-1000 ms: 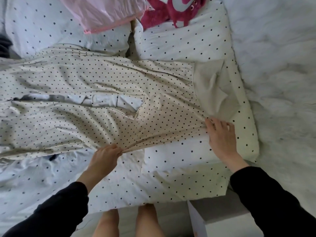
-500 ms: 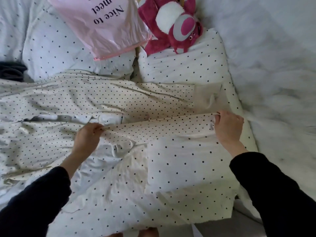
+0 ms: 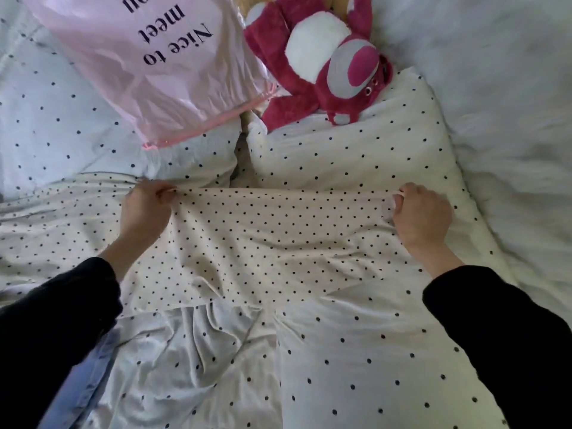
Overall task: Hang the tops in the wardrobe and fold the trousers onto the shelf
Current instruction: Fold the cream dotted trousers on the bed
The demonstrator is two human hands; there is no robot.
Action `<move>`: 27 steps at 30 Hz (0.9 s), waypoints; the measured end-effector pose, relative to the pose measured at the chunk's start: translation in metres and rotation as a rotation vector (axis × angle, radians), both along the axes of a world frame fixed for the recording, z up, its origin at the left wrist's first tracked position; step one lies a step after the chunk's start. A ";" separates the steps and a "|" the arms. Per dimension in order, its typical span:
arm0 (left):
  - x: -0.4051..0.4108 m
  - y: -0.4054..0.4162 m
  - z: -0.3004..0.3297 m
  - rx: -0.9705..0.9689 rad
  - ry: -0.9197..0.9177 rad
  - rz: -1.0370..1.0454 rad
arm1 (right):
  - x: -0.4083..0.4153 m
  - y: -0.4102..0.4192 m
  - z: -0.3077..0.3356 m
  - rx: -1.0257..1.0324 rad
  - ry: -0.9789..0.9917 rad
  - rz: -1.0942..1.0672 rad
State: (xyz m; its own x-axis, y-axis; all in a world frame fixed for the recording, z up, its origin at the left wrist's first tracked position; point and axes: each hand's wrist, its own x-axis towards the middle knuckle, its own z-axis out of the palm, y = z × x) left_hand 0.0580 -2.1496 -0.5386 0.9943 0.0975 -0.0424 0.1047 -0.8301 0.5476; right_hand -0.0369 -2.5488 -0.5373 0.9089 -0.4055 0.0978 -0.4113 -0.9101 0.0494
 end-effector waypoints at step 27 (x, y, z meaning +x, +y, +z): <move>-0.166 0.239 -0.057 0.367 0.260 -0.100 | -0.084 0.386 -0.051 0.166 0.086 0.606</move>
